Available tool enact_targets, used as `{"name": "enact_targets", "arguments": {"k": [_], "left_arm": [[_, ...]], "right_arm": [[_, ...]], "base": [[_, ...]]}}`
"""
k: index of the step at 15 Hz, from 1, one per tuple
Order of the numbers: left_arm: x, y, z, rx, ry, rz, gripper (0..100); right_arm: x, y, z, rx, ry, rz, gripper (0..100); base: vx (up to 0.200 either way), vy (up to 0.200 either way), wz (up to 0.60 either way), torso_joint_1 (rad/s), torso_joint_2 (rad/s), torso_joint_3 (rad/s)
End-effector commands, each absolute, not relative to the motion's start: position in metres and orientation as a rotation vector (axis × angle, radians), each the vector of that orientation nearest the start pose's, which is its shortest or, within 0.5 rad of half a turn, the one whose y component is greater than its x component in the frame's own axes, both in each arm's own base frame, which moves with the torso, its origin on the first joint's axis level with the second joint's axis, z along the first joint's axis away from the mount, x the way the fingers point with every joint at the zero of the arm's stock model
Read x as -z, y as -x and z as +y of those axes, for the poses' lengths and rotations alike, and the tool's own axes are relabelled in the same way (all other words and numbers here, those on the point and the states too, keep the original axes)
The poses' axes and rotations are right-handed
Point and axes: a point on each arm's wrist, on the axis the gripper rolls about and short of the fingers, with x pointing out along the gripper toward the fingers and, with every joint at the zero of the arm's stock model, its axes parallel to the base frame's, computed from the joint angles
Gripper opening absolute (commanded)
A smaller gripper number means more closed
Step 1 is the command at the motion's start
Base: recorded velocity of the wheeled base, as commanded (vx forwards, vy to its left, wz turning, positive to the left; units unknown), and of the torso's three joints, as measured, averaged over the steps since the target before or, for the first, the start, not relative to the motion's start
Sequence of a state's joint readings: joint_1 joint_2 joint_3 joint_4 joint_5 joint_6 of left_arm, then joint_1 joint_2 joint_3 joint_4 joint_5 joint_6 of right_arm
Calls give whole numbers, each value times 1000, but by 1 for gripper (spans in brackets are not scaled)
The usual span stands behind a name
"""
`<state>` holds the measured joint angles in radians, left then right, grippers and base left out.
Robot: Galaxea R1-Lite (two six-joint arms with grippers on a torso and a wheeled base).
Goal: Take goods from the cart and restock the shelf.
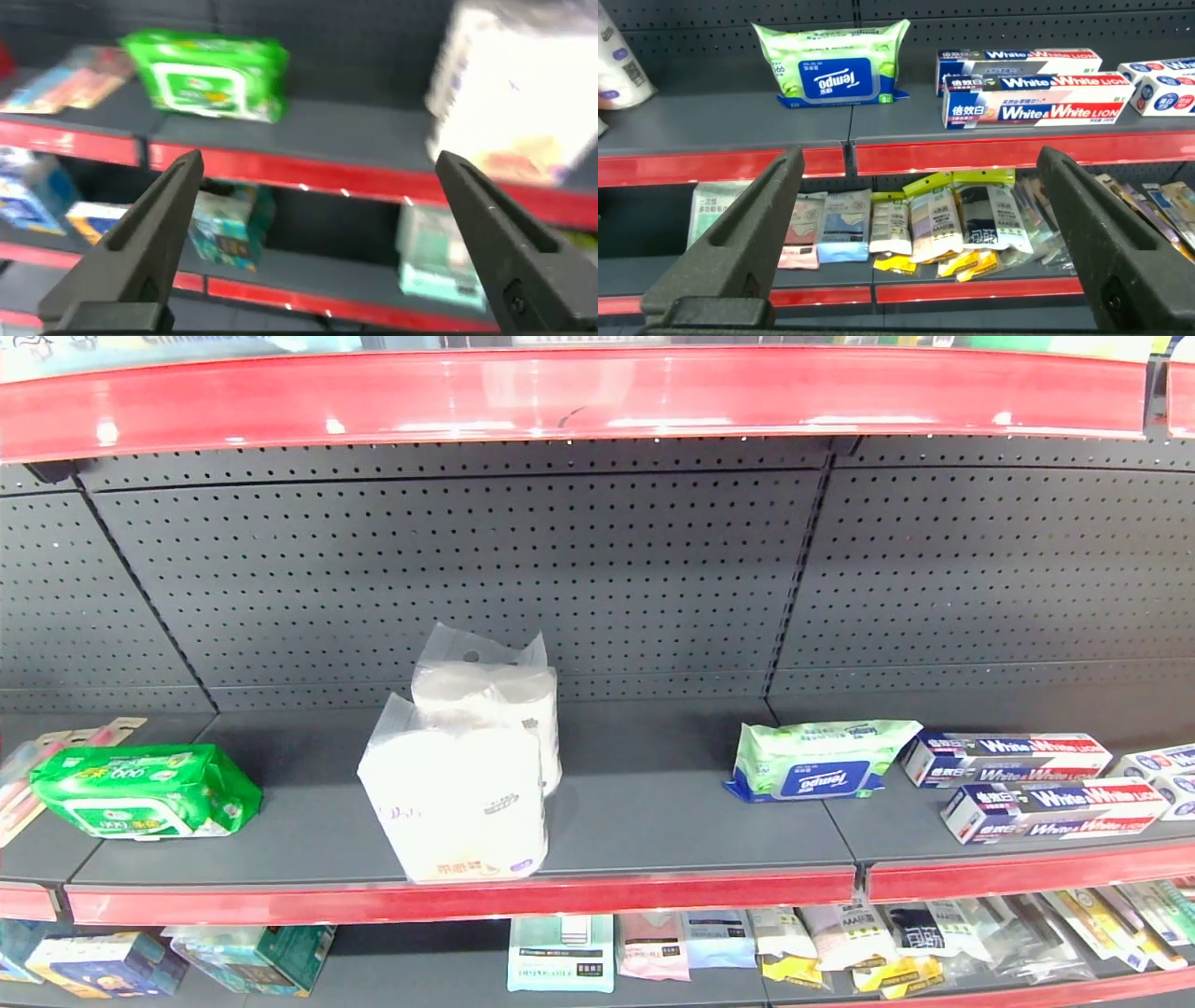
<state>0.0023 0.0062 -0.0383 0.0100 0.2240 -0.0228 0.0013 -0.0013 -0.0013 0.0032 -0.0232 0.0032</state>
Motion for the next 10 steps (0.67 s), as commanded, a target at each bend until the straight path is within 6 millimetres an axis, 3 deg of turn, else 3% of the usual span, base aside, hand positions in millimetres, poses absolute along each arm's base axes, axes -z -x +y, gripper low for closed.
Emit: {"name": "enact_targets", "arguments": {"k": [1,3,5,7,10], "left_arm": [[-81,24,5,-238,-2,-43,100],[-81,24,5,-223,-15,-45,100],[-81,23,2,-77,-4,-47,100],[-81,23,2,-87,2,-49,100],[-80,24,7,-325,-4,-39,100]], "right_arm": [[-76,23,-1,21,-3,2,100],[-76,23,-1,21,-3,2,100],[-76,23,-1,21,-2,2,100],[-75,23,-1,21,0,3,100],[-76,23,-1,21,2,2,100]], "base": [[0,0,0,0,0,0],[0,0,0,0,0,0],[0,0,0,0,0,0],[0,0,0,0,0,0],[0,0,0,0,0,0]]}}
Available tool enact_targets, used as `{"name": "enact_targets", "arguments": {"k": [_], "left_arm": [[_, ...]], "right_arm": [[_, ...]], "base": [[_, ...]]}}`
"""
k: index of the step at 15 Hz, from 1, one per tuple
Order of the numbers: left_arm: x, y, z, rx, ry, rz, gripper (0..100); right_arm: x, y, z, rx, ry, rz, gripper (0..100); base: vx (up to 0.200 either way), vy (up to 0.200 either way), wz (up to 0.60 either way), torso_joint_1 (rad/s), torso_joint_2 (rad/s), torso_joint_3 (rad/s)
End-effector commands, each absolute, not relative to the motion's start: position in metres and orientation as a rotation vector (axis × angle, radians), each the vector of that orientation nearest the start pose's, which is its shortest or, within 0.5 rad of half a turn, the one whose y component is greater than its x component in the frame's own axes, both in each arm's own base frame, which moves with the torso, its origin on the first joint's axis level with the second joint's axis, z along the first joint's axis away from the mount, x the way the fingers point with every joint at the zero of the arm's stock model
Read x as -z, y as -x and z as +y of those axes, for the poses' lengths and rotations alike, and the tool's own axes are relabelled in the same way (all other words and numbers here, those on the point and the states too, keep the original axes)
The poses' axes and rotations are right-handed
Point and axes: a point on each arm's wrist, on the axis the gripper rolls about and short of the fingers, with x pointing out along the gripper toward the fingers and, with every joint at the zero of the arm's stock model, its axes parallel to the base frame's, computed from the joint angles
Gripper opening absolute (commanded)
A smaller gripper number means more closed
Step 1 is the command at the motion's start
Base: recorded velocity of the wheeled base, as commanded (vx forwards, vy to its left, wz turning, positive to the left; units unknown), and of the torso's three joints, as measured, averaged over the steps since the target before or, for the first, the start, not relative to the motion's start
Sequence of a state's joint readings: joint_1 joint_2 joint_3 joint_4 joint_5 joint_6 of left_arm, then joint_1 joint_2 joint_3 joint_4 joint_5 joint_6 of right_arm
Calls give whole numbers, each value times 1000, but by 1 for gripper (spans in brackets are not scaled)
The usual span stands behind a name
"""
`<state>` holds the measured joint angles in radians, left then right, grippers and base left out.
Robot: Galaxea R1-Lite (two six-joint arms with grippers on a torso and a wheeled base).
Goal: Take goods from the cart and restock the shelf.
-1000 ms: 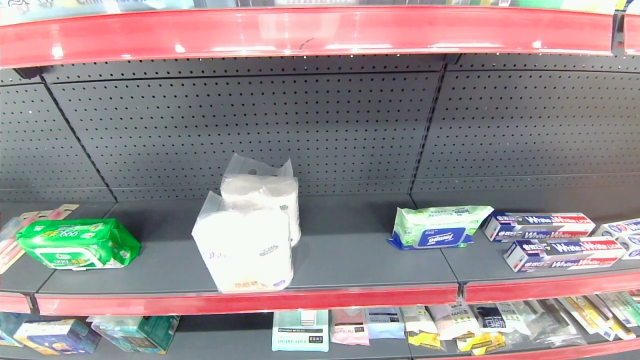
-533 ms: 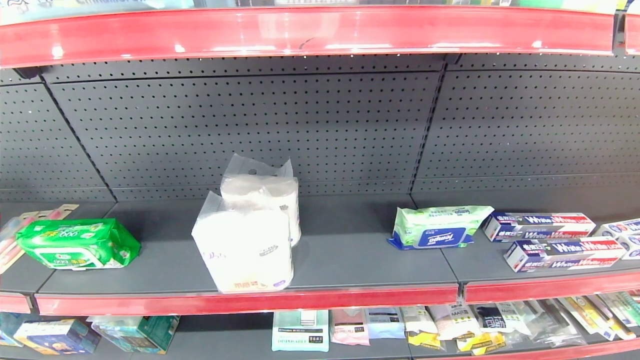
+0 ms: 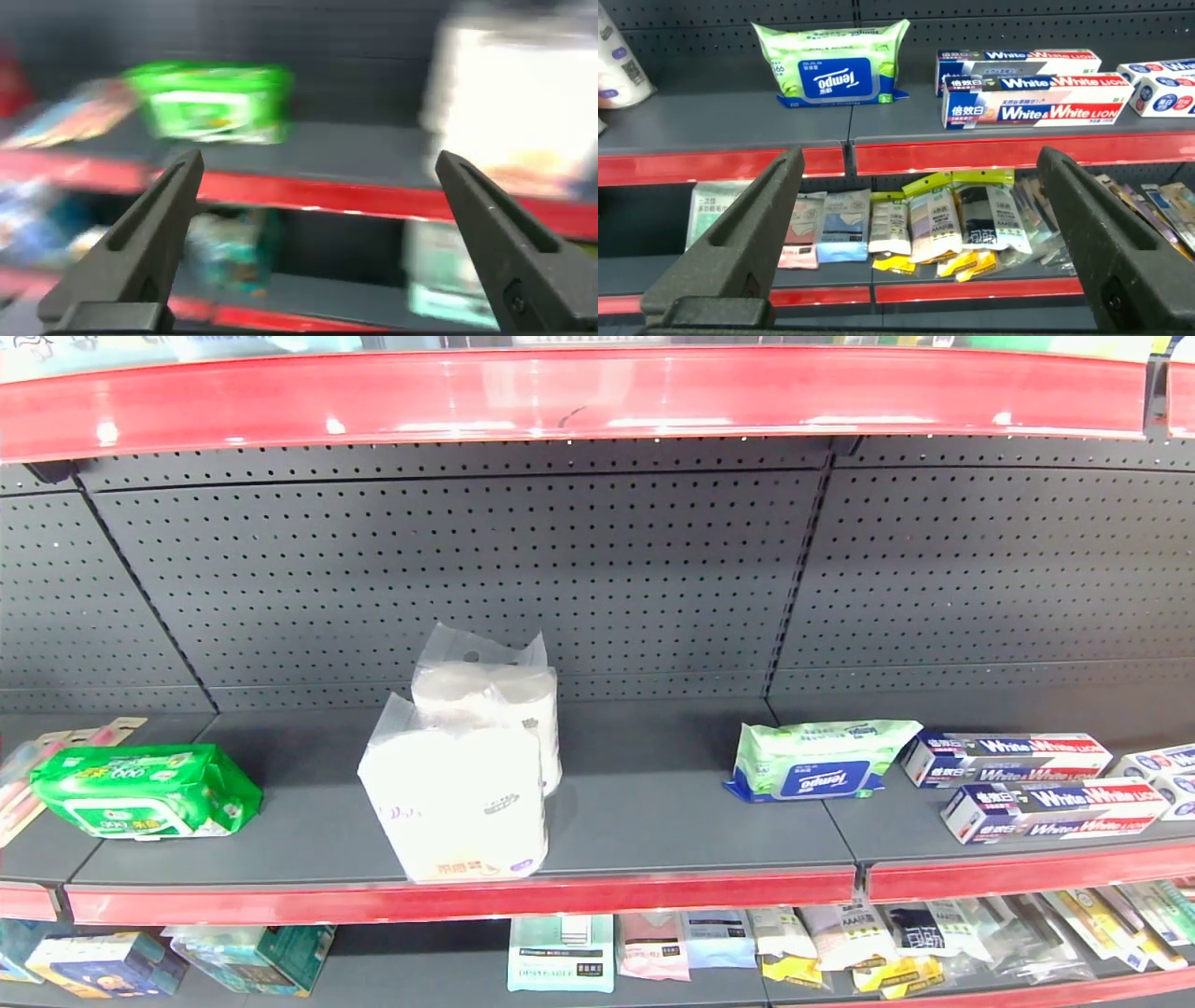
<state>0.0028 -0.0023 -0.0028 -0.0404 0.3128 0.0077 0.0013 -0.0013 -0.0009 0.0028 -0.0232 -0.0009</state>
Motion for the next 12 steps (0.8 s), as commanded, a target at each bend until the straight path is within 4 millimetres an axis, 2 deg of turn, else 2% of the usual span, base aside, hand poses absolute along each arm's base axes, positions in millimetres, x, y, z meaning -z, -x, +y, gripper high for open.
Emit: {"name": "enact_targets", "arguments": {"k": [1,2,4,6,8,10,12], "left_arm": [[-81,24,8,-348,9,-46,100],[-80,24,8,-351,0,-44,100],[-82,23,2,-119,-93,-57,100],[-83,23,-1,14,-150,-66,100],[-83,23,1,-36,-153,-63,100],[-82,24,4,-197,-106,-52,100],[-82,24,4,-199,-103,-52,100]], "right_arm": [[-75,23,-1,21,0,3,100],[-76,23,-1,21,2,2,100],[-76,23,-1,21,2,2,100],[-76,23,-1,21,2,2,100],[-75,23,-1,21,2,3,100],[-75,23,-1,21,2,3,100],[-75,23,-1,21,0,3,100]], "base": [[0,0,0,0,0,0],[0,0,0,0,0,0],[0,0,0,0,0,0],[0,0,0,0,0,0],[0,0,0,0,0,0],[0,0,0,0,0,0],[0,0,0,0,0,0]]}}
